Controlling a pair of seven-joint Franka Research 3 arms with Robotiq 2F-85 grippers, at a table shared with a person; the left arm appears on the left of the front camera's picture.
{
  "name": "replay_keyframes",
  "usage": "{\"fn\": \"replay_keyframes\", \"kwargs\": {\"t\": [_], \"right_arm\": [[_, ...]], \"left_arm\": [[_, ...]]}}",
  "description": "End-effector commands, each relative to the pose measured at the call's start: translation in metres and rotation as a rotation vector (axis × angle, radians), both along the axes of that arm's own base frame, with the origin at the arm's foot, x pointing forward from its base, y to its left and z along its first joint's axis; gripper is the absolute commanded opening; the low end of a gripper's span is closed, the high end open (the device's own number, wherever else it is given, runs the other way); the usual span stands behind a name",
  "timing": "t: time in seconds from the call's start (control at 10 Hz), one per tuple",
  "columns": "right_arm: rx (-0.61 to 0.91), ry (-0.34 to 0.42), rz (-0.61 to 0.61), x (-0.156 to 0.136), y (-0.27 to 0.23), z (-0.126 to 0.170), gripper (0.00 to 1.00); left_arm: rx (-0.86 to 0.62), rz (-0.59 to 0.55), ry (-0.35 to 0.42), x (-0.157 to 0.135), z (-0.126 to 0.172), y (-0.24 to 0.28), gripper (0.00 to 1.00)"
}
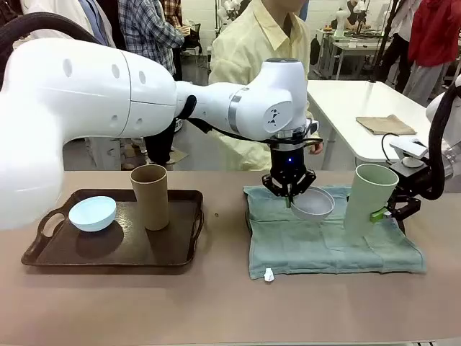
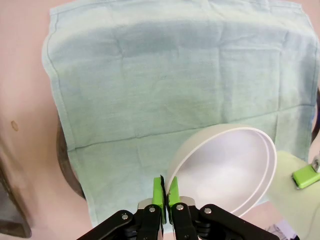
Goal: Set up a tray with a mat and arrange the tableware.
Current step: Place the Picnic Bowl and Reusable plastic cup back onto the Handle tray in front of the human's position.
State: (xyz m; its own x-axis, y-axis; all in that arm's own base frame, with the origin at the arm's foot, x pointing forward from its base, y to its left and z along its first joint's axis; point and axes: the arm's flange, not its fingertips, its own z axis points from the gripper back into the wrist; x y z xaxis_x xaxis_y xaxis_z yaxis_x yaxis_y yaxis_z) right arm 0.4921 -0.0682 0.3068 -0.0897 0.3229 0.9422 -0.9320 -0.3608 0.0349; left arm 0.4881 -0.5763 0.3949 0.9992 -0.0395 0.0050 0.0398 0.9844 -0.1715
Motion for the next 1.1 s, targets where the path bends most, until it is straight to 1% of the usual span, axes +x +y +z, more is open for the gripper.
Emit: {"fn": "replay_keyframes", "kwargs": {"t": [0.0, 0.2, 0.6, 1.0], "right_arm": [[-0.004, -0.022, 0.014, -0.002, -0.005, 0.009, 0.84], [0.004, -0.056, 0.041, 0.002, -0.010, 0.008, 0.84], [0.009, -0.044, 0.056, 0.015, 0.000, -0.014, 0.84], [-0.014, -0.049, 0.056, 0.022, 0.006, -0.033, 0.84]], "left_arm": [[0.001, 0.001, 0.000, 0.000, 0.002, 0.001, 0.04], [-0.012, 0.018, -0.023, 0.009, -0.003, 0.012, 0.04], [-0.026, -0.028, 0.006, 0.013, -0.024, 0.015, 0.04], [-0.007, -0.043, 0.004, 0.014, -0.031, 0.014, 0.04]]}}
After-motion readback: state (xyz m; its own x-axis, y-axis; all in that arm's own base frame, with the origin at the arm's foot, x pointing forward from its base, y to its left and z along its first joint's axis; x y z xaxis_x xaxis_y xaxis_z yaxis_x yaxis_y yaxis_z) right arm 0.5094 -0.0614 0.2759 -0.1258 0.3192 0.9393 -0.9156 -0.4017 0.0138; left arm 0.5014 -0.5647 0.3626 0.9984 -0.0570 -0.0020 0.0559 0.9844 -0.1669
